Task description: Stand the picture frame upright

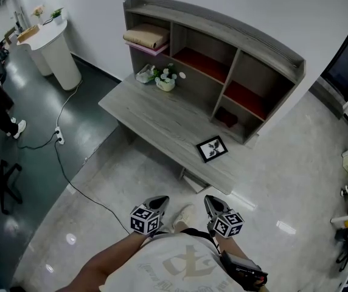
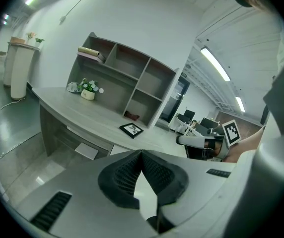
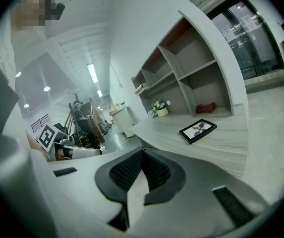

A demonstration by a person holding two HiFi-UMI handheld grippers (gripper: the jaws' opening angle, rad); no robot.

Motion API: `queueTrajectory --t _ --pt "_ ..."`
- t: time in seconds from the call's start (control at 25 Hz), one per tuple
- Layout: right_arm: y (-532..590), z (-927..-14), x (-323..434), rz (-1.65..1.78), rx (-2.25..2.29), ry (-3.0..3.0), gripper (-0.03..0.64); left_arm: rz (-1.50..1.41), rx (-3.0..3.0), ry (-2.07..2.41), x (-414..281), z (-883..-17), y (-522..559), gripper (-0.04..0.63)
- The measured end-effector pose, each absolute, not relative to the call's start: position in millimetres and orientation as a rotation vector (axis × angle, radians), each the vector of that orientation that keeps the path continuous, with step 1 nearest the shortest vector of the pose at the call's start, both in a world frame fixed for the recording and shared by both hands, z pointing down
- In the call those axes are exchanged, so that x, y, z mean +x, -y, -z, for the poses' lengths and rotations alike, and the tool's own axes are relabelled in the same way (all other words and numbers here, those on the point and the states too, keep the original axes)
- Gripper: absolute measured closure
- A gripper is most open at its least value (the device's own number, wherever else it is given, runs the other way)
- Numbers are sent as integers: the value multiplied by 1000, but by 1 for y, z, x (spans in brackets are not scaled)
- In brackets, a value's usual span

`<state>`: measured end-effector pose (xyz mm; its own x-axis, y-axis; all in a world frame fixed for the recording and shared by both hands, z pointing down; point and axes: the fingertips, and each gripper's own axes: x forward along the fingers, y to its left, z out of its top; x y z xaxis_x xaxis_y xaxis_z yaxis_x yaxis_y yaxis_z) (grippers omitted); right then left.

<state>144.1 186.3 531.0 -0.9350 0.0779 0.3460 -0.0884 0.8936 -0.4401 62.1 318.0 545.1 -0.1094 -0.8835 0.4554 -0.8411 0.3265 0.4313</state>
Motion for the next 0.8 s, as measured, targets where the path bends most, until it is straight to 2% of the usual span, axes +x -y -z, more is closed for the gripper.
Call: queueTrajectory --t 0.8 --pt "-46 -545 81 -764 79 2683 612 -58 1554 1916 -3 -535 -173 586"
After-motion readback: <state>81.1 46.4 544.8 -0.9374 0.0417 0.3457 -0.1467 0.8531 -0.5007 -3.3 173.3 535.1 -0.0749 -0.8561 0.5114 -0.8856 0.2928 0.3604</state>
